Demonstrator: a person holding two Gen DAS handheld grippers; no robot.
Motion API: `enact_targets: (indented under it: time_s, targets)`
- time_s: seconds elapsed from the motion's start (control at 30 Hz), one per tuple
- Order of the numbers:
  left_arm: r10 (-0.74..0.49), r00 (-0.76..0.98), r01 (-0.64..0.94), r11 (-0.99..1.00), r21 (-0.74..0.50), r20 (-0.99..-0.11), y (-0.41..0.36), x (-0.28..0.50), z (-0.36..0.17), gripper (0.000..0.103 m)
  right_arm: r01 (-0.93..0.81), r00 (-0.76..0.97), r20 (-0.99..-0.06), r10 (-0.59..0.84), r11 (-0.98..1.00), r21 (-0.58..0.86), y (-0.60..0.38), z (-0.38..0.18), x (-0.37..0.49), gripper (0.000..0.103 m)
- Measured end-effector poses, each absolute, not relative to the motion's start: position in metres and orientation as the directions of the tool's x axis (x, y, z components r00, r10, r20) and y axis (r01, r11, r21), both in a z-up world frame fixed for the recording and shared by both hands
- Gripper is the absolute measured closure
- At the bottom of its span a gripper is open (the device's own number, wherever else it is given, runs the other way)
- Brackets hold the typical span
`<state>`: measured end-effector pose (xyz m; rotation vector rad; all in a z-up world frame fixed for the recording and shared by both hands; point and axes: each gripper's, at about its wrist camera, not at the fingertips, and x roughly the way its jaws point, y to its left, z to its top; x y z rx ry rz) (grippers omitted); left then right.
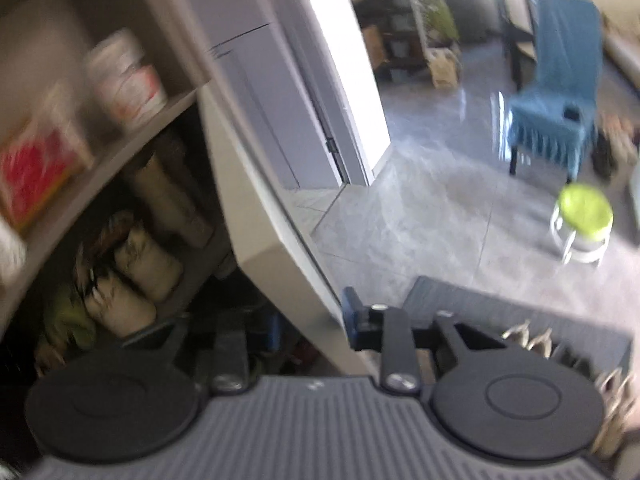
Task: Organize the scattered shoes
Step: 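Turn the right gripper down toward the beige clogs on the mat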
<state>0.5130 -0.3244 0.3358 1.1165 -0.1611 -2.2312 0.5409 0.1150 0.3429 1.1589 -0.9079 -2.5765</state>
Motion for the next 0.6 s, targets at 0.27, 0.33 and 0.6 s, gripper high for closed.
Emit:
enact_targets:
  time_s: [0.27, 0.33, 0.6]
  targets:
    - [-0.566, -0.439, 0.559, -0.78, 0.281, -0.698, -0.295, 0.432, 0.342, 0.066, -0.293, -0.716, -0.661, -0.225, -0.762, 0.577, 0.15, 0.331, 0.605, 0.0]
    - [-0.546, -0.453, 0.565, -0.787, 0.247, -0.705, -0.297, 0.411, 0.343, 0.065, -0.333, -0.72, -0.667, -0.191, -0.748, 0.574, 0.155, 0.33, 0.62, 0.0]
    - [-0.505, -0.502, 0.536, -0.819, 0.205, -0.702, -0.301, 0.346, 0.346, 0.077, -0.391, -0.751, -0.654, -0.09, -0.737, 0.551, 0.16, 0.328, 0.635, 0.0]
